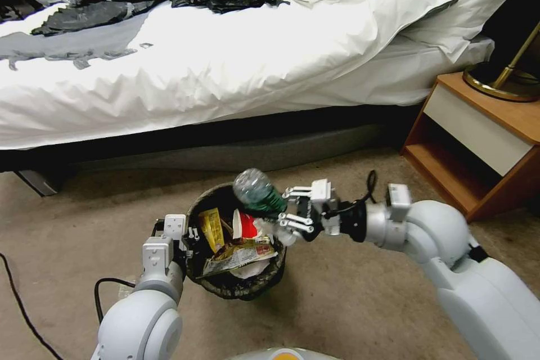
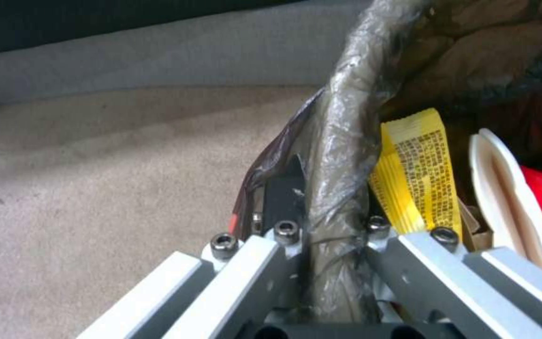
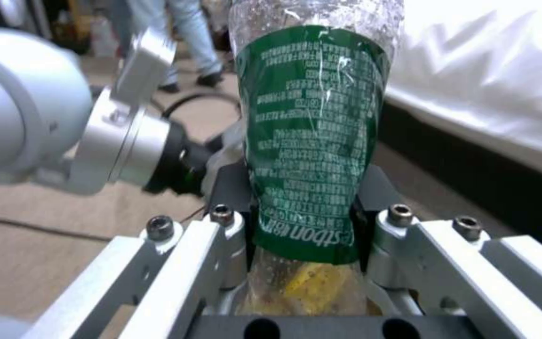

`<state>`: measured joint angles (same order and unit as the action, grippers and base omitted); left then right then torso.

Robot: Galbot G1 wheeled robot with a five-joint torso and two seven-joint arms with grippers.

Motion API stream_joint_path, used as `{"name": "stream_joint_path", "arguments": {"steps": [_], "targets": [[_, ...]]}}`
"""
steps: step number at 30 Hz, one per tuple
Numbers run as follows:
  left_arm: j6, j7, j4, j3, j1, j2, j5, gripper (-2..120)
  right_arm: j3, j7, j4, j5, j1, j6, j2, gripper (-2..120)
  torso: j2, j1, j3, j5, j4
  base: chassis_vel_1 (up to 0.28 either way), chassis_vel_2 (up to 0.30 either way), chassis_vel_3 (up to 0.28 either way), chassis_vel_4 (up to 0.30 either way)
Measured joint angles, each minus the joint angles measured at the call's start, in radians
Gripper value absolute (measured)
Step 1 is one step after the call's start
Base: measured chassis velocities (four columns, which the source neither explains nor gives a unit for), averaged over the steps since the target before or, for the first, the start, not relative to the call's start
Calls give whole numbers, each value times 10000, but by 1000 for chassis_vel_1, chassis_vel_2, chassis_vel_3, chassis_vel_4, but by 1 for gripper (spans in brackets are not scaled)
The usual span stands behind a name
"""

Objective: Pick up the trash bin, then pick up the garbage from the floor and place it into the trash bin.

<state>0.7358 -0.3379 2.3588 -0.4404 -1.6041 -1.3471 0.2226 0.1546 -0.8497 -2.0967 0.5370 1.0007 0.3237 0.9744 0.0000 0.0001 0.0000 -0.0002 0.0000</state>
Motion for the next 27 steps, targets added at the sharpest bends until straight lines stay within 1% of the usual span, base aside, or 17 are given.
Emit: {"name": "stream_joint_path", "arguments": {"steps": [1,4,5,8,10,12,20,27], "targets": [[0,0,0,0,0,0,0,0,0,0,0,0,0,0,0,21,0,0,0,0,0,0,0,0,0],[0,3,0,-15,-40,-1,-5,0,-965,-10,524,-47,-755,64,95,21,0,-1,1,-1,0,0,0,0,0],[0,3,0,-15,-40,-1,-5,0,-965,-10,524,-47,-755,64,95,21,0,-1,1,-1,0,0,0,0,0],[0,4,0,-39,-66,9,-8,0,-1569,-5,945,-59,-1213,124,302,21,0,0,1,1,2,0,0,0,0],[0,4,0,-39,-67,10,-8,0,-1623,-4,982,-60,-1242,131,319,21,0,0,1,0,1,0,0,0,0],[0,8,0,-36,-76,14,-13,0,-2074,-70,1444,-139,-1501,75,465,21,0,-1,1,1,-2,0,0,0,0],[0,16,0,-20,-81,40,-16,0,-2642,-182,2031,-322,-2035,-128,645,21,0,0,1,0,0,0,0,0,0],[-19,19,0,-21,-117,-28,-37,0,-2899,200,2261,-370,-2082,-222,724,21,-1,0,1,1,0,0,0,0,0]]}}
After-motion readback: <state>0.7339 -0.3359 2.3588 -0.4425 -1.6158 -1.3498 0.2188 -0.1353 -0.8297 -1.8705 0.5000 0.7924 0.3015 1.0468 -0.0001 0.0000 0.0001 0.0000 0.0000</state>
